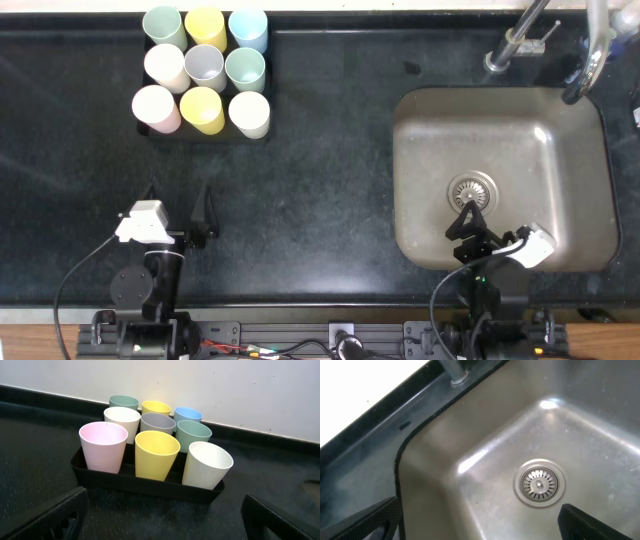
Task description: Store Cups
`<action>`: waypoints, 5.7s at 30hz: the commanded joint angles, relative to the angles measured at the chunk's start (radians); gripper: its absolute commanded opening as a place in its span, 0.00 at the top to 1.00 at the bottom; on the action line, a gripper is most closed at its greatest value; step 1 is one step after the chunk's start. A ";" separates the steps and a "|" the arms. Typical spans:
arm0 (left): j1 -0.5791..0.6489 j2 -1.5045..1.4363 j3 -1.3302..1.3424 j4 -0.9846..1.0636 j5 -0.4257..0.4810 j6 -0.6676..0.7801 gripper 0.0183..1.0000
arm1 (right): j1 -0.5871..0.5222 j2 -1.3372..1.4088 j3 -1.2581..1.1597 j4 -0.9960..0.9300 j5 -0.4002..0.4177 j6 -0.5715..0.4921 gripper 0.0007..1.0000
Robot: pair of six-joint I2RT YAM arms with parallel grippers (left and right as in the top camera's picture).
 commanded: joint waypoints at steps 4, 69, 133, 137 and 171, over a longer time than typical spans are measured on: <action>0.006 -0.010 -0.001 -0.005 0.002 0.019 0.00 | -0.008 -0.012 -0.018 0.002 0.008 -0.003 0.00; 0.006 -0.010 -0.001 -0.005 0.002 0.019 0.00 | -0.004 -0.012 -0.054 0.242 -0.140 -0.344 0.00; 0.006 -0.010 -0.001 -0.005 0.002 0.019 0.00 | -0.005 -0.012 -0.185 0.650 -0.218 -0.710 0.00; 0.006 -0.010 -0.001 -0.005 0.002 0.019 0.00 | -0.005 -0.012 -0.185 0.650 -0.218 -0.710 0.00; 0.006 -0.010 -0.001 -0.005 0.002 0.019 0.00 | -0.005 -0.012 -0.185 0.650 -0.217 -0.710 0.00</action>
